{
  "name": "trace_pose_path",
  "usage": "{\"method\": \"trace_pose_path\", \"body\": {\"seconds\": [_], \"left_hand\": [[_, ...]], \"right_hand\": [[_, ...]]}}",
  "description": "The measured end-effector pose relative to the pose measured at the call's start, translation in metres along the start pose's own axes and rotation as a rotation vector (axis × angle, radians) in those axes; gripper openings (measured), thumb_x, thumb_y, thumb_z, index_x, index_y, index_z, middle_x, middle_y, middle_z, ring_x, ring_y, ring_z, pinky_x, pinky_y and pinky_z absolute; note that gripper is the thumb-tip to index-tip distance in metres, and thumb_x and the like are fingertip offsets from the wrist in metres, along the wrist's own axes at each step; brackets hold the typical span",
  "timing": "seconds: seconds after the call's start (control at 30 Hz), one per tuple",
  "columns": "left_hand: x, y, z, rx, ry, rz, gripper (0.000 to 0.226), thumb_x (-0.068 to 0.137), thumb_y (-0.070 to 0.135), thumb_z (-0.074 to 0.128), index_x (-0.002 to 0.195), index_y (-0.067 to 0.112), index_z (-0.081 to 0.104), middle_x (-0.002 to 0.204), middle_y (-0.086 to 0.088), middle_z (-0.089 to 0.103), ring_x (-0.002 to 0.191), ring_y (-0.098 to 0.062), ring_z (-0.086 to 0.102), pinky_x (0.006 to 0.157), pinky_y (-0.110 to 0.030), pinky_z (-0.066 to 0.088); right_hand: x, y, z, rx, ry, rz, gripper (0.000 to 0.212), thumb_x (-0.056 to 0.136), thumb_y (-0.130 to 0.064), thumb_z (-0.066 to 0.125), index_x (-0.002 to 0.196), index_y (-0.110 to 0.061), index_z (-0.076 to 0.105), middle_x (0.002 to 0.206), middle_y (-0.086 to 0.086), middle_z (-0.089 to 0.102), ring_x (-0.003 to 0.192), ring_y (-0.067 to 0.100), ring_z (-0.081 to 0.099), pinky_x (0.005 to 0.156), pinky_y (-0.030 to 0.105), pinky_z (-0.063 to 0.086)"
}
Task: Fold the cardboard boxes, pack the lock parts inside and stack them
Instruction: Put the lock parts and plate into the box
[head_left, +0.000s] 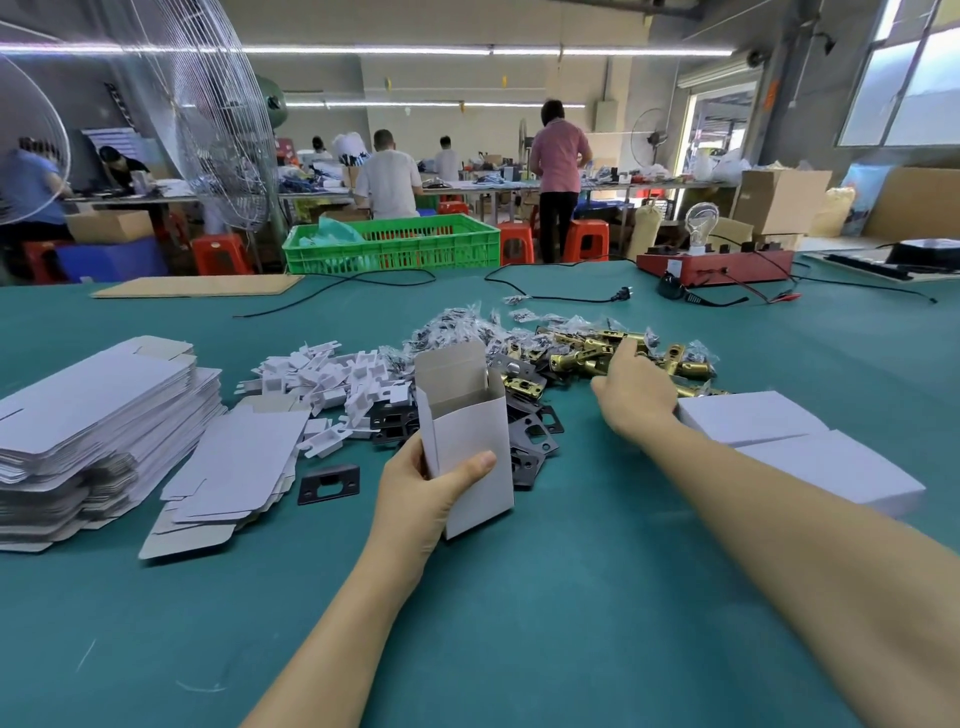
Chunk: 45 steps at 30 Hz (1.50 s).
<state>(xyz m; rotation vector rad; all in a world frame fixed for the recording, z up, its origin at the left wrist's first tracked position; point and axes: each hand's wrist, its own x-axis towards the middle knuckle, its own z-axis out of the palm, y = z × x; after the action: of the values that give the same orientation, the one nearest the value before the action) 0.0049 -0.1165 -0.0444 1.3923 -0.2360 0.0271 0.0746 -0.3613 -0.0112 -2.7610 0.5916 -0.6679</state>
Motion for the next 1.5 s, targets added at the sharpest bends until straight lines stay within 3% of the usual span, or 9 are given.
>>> {"method": "trace_pose_path", "body": {"seconds": [0.1, 0.23, 0.4, 0.57, 0.77, 1.0, 1.17, 1.3, 1.5], "left_hand": [[-0.001, 0.001, 0.001, -0.013, -0.005, 0.002, 0.040, 0.062, 0.025, 0.084, 0.100, 0.027, 0.069, 0.092, 0.012, 0.075, 0.082, -0.008, 0.071, 0.062, -0.017, 0.055], [-0.001, 0.002, 0.001, -0.021, -0.003, 0.004, 0.048, 0.055, 0.032, 0.083, 0.101, 0.026, 0.068, 0.093, 0.012, 0.075, 0.083, -0.008, 0.072, 0.063, -0.018, 0.055], [0.000, 0.002, 0.001, -0.005, -0.003, 0.006, 0.048, 0.055, 0.033, 0.083, 0.101, 0.027, 0.069, 0.094, 0.011, 0.075, 0.084, -0.009, 0.072, 0.064, -0.018, 0.055], [-0.002, 0.003, 0.000, 0.019, -0.020, 0.020, 0.043, 0.057, 0.033, 0.085, 0.098, 0.032, 0.070, 0.093, 0.012, 0.075, 0.084, -0.008, 0.071, 0.063, -0.017, 0.055], [-0.005, 0.007, 0.004, 0.132, -0.073, 0.063, 0.037, 0.061, 0.029, 0.083, 0.088, 0.051, 0.070, 0.094, 0.015, 0.075, 0.085, -0.005, 0.070, 0.067, -0.018, 0.055], [-0.005, 0.006, 0.004, 0.173, -0.056, 0.048, 0.034, 0.061, 0.030, 0.081, 0.087, 0.050, 0.071, 0.095, 0.014, 0.075, 0.088, -0.008, 0.070, 0.077, -0.027, 0.058], [-0.006, 0.006, 0.003, 0.175, -0.048, 0.018, 0.035, 0.060, 0.030, 0.082, 0.093, 0.037, 0.071, 0.096, 0.012, 0.075, 0.089, -0.009, 0.070, 0.075, -0.027, 0.056], [-0.007, 0.007, 0.002, 0.191, -0.059, 0.019, 0.034, 0.061, 0.029, 0.082, 0.092, 0.039, 0.071, 0.096, 0.012, 0.075, 0.089, -0.010, 0.070, 0.075, -0.027, 0.058], [-0.010, 0.009, 0.005, 0.194, -0.082, 0.022, 0.035, 0.061, 0.029, 0.082, 0.093, 0.038, 0.071, 0.095, 0.013, 0.074, 0.088, -0.008, 0.069, 0.066, -0.017, 0.053]], "right_hand": [[0.006, -0.005, -0.015, 0.014, 0.089, -0.027, 0.023, 0.093, -0.022, 0.048, 0.105, -0.004, 0.041, 0.068, 0.005, 0.047, 0.062, 0.025, 0.046, 0.047, 0.028, 0.025], [0.009, -0.019, -0.037, -0.018, 0.049, -0.080, 0.022, 0.092, -0.027, 0.049, 0.086, -0.009, 0.039, 0.063, 0.002, 0.038, 0.055, 0.022, 0.037, 0.046, 0.028, 0.021], [-0.001, -0.031, -0.044, 0.008, -0.050, -0.163, 0.036, 0.089, -0.022, 0.050, 0.058, -0.011, 0.034, 0.057, 0.004, 0.039, 0.051, 0.021, 0.035, 0.052, 0.027, 0.034], [-0.017, -0.028, -0.036, 0.068, -0.048, -0.160, 0.022, 0.094, -0.020, 0.044, 0.075, -0.009, 0.042, 0.064, 0.005, 0.047, 0.063, 0.027, 0.047, 0.048, 0.031, 0.026], [-0.043, -0.024, -0.033, 0.334, 0.048, -0.114, 0.021, 0.098, -0.022, 0.047, 0.085, -0.010, 0.036, 0.061, 0.002, 0.044, 0.053, 0.019, 0.038, 0.048, 0.033, 0.024], [-0.045, -0.038, -0.113, 0.575, 0.074, -0.194, 0.019, 0.094, -0.025, 0.047, 0.099, -0.007, 0.047, 0.079, 0.006, 0.055, 0.072, 0.025, 0.051, 0.066, 0.041, 0.045], [-0.062, -0.050, -0.153, 0.828, 0.020, -0.348, 0.010, 0.093, -0.023, 0.051, 0.090, -0.015, 0.049, 0.091, 0.019, 0.062, 0.075, 0.027, 0.054, 0.067, 0.041, 0.047], [-0.075, -0.066, -0.149, 0.763, -0.062, -0.443, 0.013, 0.094, -0.024, 0.053, 0.093, -0.012, 0.049, 0.080, 0.008, 0.058, 0.064, 0.015, 0.047, 0.058, 0.031, 0.043], [-0.082, -0.076, -0.133, 0.615, -0.066, -0.507, 0.017, 0.095, -0.024, 0.050, 0.095, -0.007, 0.046, 0.073, 0.006, 0.056, 0.063, 0.019, 0.046, 0.057, 0.033, 0.039]]}}
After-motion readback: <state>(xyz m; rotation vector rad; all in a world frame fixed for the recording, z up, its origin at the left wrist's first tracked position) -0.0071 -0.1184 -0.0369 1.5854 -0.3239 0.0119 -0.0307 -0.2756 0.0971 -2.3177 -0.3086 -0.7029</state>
